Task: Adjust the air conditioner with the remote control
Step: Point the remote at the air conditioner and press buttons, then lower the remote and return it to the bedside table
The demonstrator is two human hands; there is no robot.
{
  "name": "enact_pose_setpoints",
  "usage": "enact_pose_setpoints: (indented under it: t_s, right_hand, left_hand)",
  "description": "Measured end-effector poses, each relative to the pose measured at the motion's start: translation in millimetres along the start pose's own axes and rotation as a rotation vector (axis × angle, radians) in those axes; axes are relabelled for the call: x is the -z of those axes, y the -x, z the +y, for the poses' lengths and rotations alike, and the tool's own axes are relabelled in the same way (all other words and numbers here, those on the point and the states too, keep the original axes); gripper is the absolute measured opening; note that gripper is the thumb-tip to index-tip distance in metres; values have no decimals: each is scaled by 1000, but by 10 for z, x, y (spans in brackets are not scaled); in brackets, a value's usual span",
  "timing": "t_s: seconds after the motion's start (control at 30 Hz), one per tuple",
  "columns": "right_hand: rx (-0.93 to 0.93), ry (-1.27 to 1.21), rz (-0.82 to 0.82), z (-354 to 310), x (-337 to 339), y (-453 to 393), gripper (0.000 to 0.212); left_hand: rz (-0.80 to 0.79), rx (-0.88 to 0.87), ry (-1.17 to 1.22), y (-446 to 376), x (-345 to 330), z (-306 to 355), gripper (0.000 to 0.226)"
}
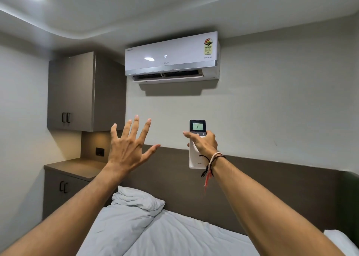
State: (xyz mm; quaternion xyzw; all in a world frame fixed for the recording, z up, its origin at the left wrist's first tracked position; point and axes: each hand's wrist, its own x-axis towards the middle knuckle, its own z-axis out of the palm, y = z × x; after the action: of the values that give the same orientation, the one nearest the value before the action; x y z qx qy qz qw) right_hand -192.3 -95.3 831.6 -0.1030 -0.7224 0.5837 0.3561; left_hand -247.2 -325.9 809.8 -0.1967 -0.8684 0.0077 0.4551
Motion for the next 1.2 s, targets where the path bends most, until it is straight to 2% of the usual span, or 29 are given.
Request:
enact_pose_setpoints:
  t_s: [0.2,0.53,0.83,1.2]
  right_hand:
    - [31,109,9,32,35,10,69]
    - [150,403,226,265,364,13,49]
    - [60,595,393,738,1164,71,44]
    - [-144,858,413,1905,2283,379,52]
  left_hand:
    - [12,0,4,4,-39,46,93]
    - [9,-53,71,-48,-190,493,92]
    - [-30,-153,234,83,-493,1442,89]
    - [-202,-298,428,698,-1119,2971,87]
